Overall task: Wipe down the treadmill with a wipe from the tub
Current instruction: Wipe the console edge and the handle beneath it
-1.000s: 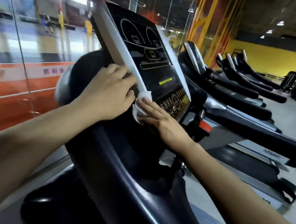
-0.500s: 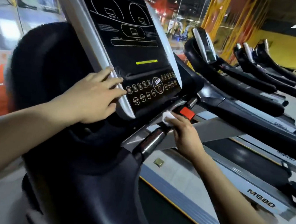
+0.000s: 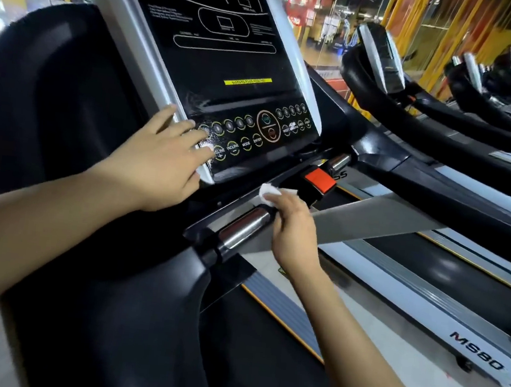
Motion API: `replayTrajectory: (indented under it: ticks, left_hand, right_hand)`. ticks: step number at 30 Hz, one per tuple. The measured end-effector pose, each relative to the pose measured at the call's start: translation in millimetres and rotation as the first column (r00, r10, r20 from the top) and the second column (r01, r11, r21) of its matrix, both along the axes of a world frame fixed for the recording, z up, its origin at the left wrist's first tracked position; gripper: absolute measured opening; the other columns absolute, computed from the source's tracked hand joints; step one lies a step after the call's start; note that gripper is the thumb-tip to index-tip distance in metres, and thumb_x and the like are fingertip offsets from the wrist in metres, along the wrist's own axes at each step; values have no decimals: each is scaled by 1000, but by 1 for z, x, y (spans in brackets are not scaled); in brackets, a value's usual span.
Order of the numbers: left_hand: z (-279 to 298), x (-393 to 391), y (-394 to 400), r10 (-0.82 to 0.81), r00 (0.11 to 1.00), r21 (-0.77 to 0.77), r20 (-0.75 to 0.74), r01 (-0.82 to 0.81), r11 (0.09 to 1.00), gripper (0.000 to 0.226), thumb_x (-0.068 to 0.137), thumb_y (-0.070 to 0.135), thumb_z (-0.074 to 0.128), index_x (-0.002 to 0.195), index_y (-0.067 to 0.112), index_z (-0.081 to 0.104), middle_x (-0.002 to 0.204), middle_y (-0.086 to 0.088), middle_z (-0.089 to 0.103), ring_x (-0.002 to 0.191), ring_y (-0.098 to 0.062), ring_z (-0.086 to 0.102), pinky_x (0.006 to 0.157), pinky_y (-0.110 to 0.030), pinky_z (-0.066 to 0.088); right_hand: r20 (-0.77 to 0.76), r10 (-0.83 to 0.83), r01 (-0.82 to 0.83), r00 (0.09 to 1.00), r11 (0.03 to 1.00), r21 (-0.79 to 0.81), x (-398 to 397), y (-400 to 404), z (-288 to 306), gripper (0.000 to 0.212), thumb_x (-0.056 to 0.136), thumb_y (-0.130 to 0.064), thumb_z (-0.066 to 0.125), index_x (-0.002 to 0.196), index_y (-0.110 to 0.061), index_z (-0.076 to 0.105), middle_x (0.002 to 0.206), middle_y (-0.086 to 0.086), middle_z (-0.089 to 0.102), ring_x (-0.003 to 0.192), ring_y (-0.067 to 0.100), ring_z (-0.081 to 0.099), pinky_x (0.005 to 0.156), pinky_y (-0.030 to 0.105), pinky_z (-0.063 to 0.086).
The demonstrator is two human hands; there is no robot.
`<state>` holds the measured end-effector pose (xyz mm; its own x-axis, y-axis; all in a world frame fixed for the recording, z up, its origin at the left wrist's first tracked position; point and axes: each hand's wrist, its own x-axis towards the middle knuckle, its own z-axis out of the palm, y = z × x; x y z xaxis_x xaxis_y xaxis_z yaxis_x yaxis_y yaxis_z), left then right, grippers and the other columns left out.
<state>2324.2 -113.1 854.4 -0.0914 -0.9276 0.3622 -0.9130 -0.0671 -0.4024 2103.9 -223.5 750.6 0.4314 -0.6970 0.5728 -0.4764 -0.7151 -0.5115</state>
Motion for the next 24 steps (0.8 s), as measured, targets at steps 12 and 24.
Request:
replayTrajectory:
  ticks: [12,24]
  left_hand:
    - [0,-8,0,53,998,11,19,-53,999,56,92,38,50,144,18,52,157,-12,43,149,-32,32,125,-52,1]
    - [-3,-5,3,30,999,23,15,-30,999,63,86,41,38,140,14,57,152,-15,49,145,-36,38,125,-54,6]
  right_hand:
    - [264,279,-270,923,960,-70,4,49,-15,36,101,1,44,119,-12,72,129,0,66,126,18,58,106,42,45]
    - [142,351,-312,925,919,-241,8,70,-15,37,104,-10,36,113,-8,71,116,-3,66,111,17,60,95,42,47]
